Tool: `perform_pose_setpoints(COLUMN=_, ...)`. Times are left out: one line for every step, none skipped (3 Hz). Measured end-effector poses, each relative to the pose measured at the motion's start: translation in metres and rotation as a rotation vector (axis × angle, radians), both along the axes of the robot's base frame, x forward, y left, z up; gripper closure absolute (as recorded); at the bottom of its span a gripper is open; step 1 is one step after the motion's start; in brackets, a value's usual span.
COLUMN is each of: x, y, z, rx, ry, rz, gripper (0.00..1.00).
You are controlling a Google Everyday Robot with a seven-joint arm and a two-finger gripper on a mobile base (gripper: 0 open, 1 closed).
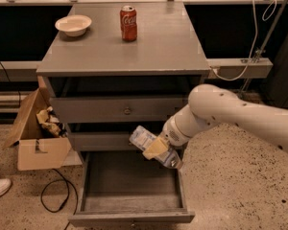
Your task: Place blue plastic bottle into bottom drawer
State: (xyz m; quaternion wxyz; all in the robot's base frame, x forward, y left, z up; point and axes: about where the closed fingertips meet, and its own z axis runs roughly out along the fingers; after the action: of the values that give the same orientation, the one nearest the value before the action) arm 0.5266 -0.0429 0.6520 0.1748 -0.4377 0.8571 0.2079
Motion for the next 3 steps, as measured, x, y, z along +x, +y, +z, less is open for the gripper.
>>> perform_pose_setpoints(x=0.007, y=0.02, z=-0.053, rx=0.145, ry=-0.001, rz=-0.062, gripper=1.0)
perform_pose_setpoints(x=0.007, y=0.02, z=-0.053, rx=0.145, ry=-0.001, rz=-0.062, gripper=1.0)
perform_pose_setpoints(x=0.008, y=0.023, z=-0.063, rx=0.164, ry=0.009, rz=-0.056, gripper=1.0)
